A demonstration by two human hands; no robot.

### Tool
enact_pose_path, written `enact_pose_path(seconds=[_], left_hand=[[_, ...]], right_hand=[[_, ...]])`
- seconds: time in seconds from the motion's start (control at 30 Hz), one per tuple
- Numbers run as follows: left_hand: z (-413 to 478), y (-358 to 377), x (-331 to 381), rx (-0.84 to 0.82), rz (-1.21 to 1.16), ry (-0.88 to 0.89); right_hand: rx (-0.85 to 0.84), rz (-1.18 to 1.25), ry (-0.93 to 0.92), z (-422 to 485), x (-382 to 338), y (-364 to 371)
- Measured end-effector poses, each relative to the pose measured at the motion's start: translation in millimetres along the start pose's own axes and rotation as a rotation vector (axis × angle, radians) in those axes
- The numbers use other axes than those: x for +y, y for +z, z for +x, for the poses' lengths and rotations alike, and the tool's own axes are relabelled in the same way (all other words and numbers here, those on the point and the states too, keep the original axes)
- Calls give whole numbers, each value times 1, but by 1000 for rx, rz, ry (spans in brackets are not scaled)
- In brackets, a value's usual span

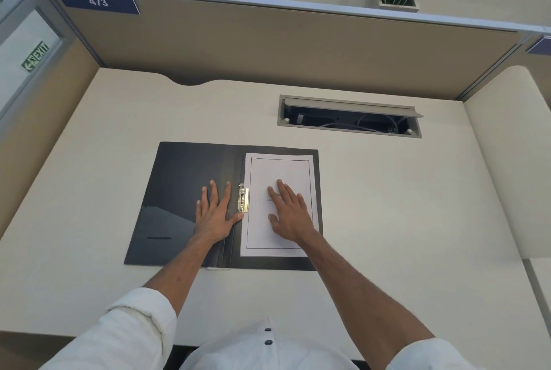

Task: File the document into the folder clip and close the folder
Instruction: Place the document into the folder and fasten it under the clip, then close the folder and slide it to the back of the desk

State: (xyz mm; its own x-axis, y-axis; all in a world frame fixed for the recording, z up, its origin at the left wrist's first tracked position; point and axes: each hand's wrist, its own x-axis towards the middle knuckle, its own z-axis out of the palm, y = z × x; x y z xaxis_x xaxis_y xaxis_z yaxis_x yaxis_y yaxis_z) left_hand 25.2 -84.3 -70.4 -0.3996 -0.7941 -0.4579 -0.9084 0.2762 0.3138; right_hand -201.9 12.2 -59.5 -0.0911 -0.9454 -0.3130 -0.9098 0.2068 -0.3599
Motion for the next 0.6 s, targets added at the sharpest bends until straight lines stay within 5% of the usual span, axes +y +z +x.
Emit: enact_pose_path(seconds=[0.43, 0.6], left_hand=[[-24, 1, -31, 134, 129, 161], [-45, -14, -68, 260, 94, 13]], right_hand=[[13, 20, 14, -4, -9, -9], [102, 53, -87, -3, -59, -7]])
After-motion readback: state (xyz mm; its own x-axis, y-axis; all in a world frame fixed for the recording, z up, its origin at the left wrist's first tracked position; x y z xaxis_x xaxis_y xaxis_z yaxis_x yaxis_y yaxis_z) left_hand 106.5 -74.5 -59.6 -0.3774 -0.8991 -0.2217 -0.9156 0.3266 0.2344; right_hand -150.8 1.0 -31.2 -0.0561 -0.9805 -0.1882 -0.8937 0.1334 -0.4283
